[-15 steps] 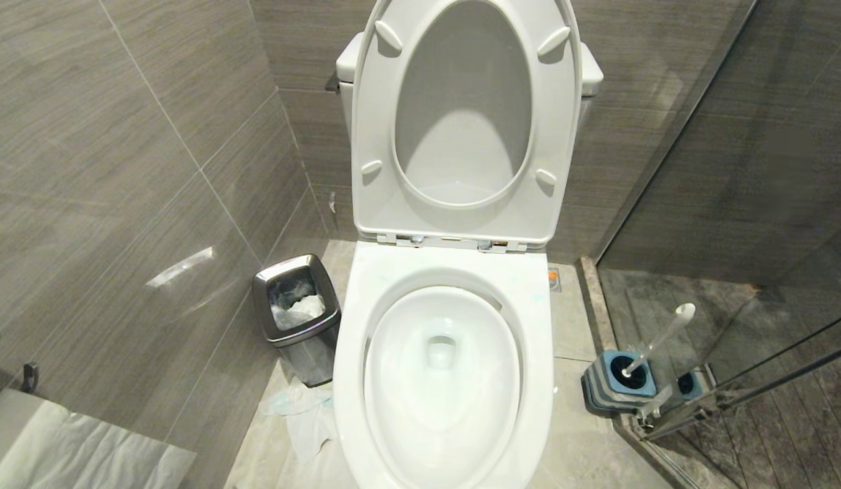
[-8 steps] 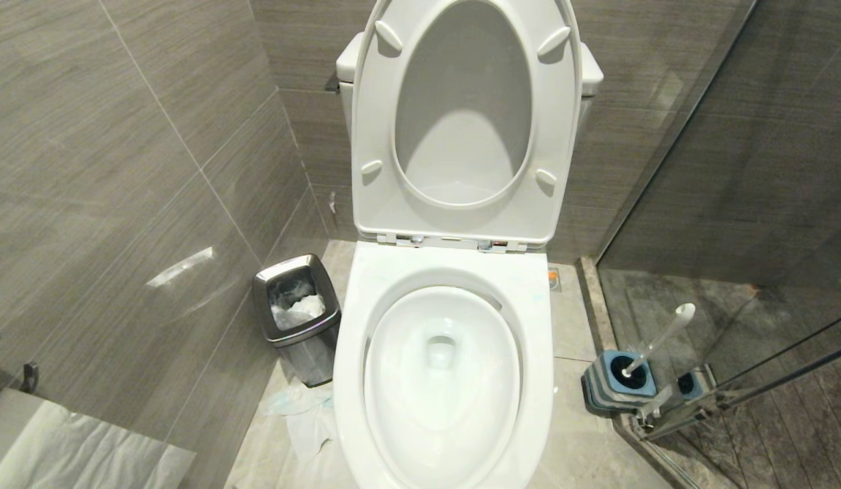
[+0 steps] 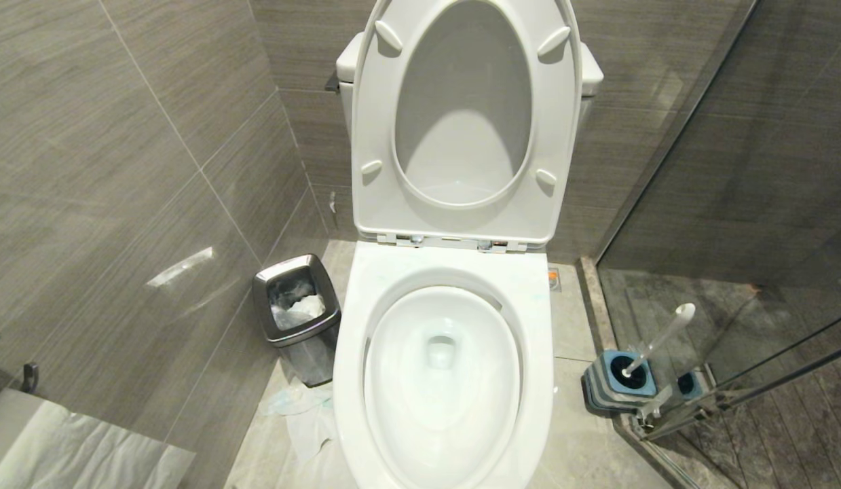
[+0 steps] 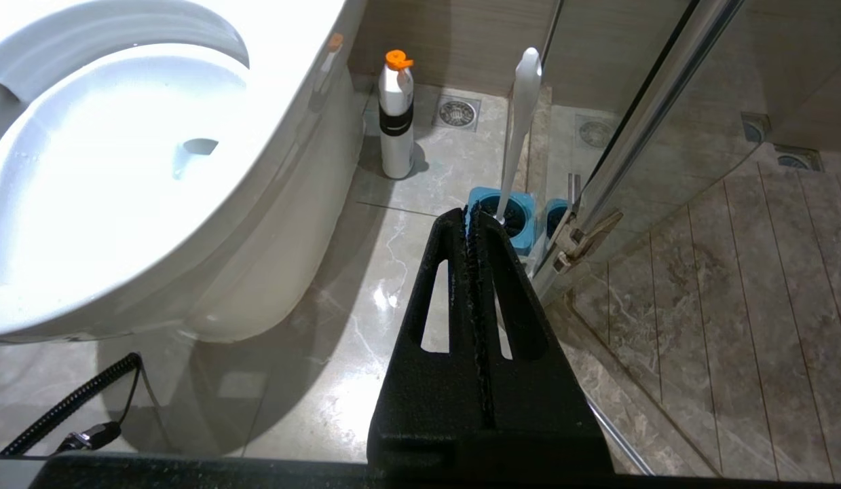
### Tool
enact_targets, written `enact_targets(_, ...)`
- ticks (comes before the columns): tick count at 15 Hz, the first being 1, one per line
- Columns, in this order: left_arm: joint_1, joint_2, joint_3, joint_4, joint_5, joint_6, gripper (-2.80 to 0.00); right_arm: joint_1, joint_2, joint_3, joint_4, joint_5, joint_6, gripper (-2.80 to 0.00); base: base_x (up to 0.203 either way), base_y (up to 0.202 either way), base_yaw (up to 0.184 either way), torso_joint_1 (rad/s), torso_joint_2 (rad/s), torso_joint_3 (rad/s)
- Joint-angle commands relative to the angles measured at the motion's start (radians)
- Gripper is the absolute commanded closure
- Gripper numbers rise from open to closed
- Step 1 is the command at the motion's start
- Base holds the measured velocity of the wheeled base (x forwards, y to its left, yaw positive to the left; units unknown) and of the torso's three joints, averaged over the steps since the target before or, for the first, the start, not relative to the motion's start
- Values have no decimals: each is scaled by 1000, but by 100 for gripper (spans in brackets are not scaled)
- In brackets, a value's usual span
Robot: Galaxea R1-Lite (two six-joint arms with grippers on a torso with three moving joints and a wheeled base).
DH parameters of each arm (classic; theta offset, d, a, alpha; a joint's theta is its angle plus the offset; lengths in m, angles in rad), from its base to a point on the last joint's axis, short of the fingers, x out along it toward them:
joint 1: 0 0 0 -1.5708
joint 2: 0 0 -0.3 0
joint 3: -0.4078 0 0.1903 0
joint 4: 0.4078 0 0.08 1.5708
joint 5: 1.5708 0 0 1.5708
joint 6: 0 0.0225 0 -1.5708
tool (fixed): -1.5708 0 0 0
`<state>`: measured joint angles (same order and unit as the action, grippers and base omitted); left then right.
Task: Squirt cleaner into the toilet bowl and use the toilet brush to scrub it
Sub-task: Pour in the cleaning agent
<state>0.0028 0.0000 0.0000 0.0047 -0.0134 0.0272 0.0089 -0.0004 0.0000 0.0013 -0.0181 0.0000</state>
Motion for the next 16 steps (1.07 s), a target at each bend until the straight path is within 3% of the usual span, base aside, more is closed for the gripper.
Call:
enact_targets(1,0,2,0,0,0,0,0,0,0,0,-1,0,0,0,0,0,0,0,0,0)
enact_targets(16,1,2,0,0,0,0,0,0,0,0,-1,0,0,0,0,0,0,0,0,0)
